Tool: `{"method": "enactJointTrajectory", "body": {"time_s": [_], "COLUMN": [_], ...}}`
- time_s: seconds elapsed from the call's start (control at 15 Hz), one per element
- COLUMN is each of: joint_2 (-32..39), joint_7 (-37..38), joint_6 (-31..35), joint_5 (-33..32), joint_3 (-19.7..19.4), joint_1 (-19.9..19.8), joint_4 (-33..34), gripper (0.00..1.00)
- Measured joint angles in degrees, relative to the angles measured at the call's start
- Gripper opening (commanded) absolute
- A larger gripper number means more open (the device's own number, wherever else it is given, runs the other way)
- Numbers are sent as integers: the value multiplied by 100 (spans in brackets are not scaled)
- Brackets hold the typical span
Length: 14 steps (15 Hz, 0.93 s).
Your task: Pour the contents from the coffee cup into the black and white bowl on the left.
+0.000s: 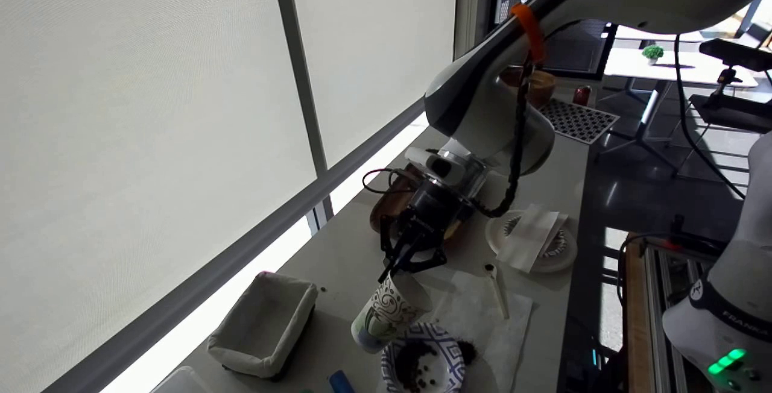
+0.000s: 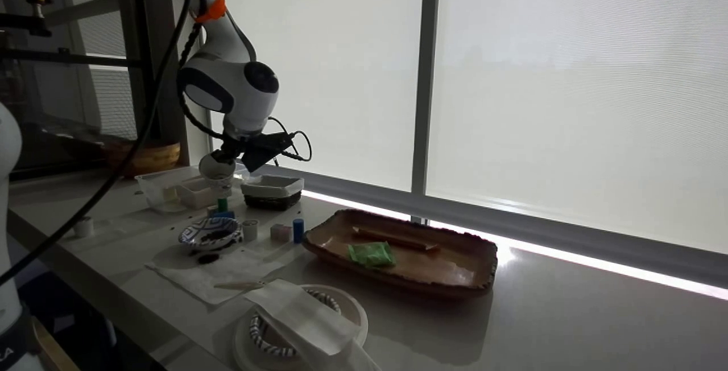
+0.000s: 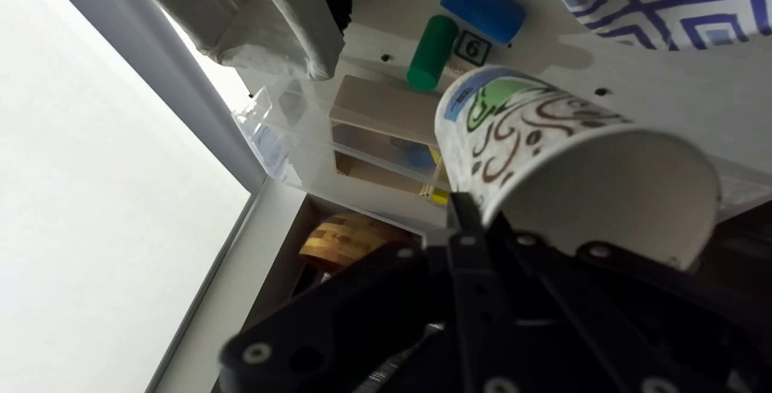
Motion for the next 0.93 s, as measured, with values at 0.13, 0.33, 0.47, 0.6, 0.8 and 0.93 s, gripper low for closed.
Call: {"method": "enactJointTrajectory", "body": {"time_s": [0.13,0.33,0.47,0.6,0.8,0.93], "joint_2": [-34,-29,12,40,44,35], "joint_7": [29,31,4,4,13,10], "joint_6": [-361,-706,-813,-828,-829,-829], "joint_5": [-218,-438,-589,-707,-761,-775], "joint_3": [-96,-142,-129,-101,-31,17], "joint_1": [-46,-58,-43,-1,57,86], "joint_4": [102,255,357,537,915,1204], "gripper": [1,1,1,1,1,4]}}
